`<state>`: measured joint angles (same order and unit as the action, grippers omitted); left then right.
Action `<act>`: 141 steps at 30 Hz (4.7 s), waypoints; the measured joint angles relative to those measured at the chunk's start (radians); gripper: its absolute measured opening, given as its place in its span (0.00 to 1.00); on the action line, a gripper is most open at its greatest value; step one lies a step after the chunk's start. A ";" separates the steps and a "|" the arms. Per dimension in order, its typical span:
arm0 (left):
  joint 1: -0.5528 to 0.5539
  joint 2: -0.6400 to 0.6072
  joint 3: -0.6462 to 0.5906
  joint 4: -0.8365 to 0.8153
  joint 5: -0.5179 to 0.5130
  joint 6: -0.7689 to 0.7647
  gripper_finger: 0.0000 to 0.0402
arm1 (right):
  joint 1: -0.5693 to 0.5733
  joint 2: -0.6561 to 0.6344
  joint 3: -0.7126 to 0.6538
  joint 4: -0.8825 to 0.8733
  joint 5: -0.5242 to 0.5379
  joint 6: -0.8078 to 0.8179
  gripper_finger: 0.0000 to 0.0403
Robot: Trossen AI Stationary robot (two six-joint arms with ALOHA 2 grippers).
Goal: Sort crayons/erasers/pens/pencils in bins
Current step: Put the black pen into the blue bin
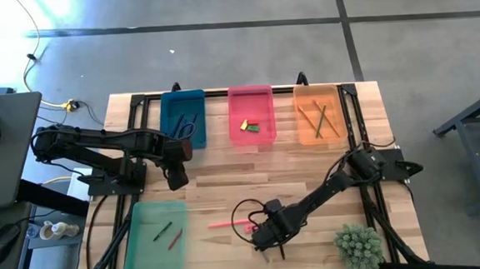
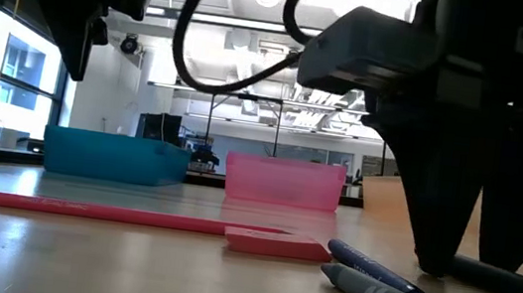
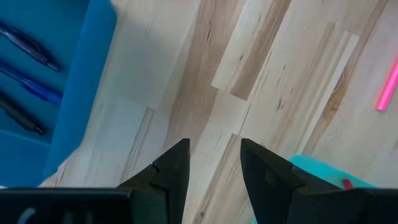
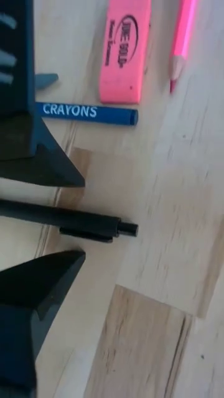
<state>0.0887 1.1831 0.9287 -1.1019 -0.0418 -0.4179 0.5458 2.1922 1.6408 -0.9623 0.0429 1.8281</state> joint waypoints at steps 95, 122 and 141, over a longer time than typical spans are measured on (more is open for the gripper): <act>-0.216 0.001 0.000 0.934 0.122 0.050 0.46 | -0.026 -0.090 0.714 -0.499 0.918 -0.381 0.09; -0.017 0.001 0.000 1.160 0.190 -0.030 0.46 | -0.210 -0.158 0.714 -0.065 0.841 -0.977 0.09; 0.056 0.001 0.000 1.170 0.189 0.026 0.11 | -0.284 -0.164 0.714 -0.050 0.773 -1.021 0.09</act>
<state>0.1452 1.1839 0.9287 0.0677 0.1472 -0.3923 0.2616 2.0277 2.3550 -1.0122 0.8163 0.8070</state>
